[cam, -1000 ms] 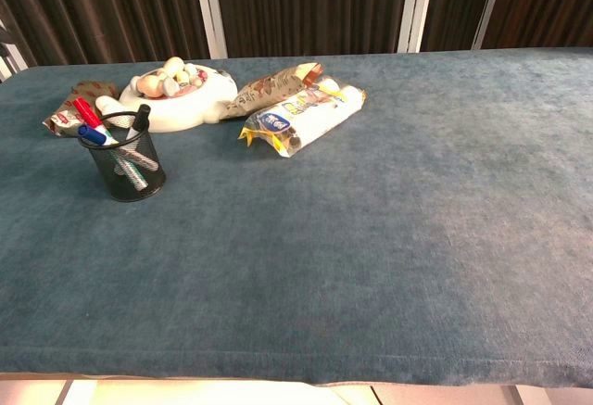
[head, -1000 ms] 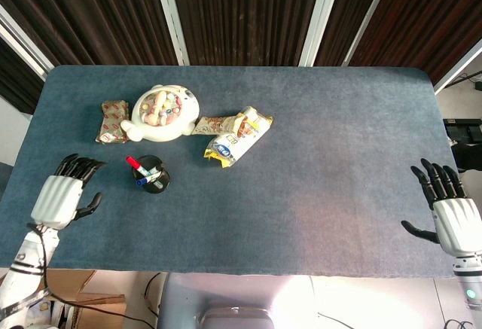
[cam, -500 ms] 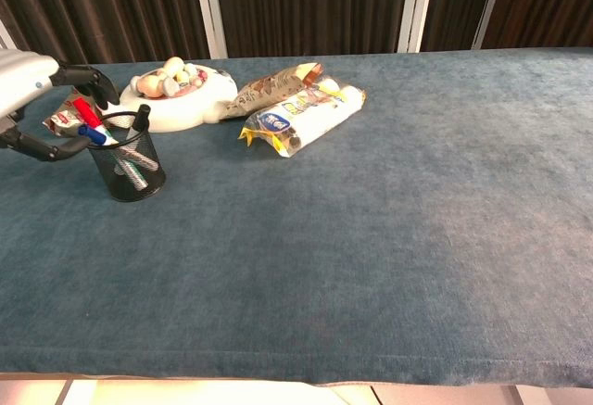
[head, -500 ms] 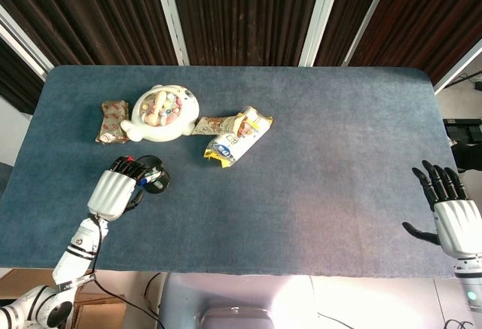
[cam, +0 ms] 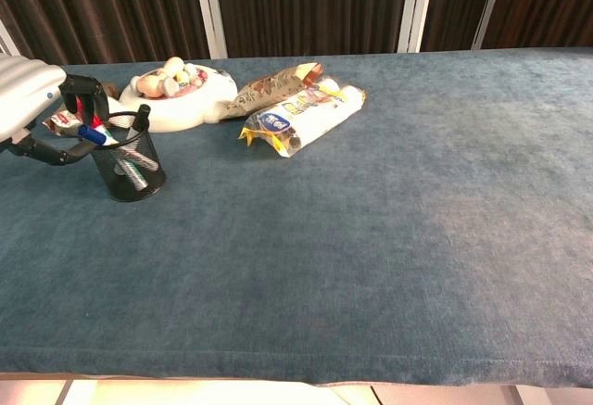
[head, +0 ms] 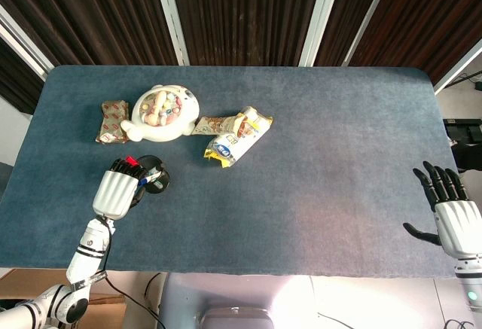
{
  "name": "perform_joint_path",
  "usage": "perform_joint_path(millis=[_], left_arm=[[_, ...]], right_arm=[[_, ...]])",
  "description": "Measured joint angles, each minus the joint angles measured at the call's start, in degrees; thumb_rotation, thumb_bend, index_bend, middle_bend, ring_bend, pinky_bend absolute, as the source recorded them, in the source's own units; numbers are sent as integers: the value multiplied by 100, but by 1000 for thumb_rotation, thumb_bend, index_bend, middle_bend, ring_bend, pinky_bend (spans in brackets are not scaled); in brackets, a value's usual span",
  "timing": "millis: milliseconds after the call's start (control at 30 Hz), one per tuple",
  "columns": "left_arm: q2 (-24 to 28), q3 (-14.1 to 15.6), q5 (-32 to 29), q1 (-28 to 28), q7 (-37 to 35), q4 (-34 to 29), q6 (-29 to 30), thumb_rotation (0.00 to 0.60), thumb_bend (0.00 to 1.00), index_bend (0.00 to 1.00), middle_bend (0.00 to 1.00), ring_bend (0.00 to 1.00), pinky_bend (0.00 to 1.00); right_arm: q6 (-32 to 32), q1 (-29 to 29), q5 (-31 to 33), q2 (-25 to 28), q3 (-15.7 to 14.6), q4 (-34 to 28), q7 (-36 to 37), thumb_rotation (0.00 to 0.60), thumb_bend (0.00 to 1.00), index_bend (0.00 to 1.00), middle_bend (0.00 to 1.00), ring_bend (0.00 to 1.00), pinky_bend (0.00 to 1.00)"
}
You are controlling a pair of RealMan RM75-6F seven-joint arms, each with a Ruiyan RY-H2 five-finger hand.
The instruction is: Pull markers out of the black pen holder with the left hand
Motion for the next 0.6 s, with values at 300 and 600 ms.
perform_joint_path(millis=[300, 600], left_arm=[[-72, 4, -50, -45, -144, 152, 32, 600, 336, 503, 538, 443, 313], [-85, 44, -85, -95, -256, 224, -40, 600, 443, 566, 583, 469, 313]], right_arm=[[-31, 4, 15, -2, -7, 3, 19, 600, 92, 0, 18, 0, 0], [-54, 3, 22, 0, -20, 8, 48, 600, 92, 0, 14, 0, 0]])
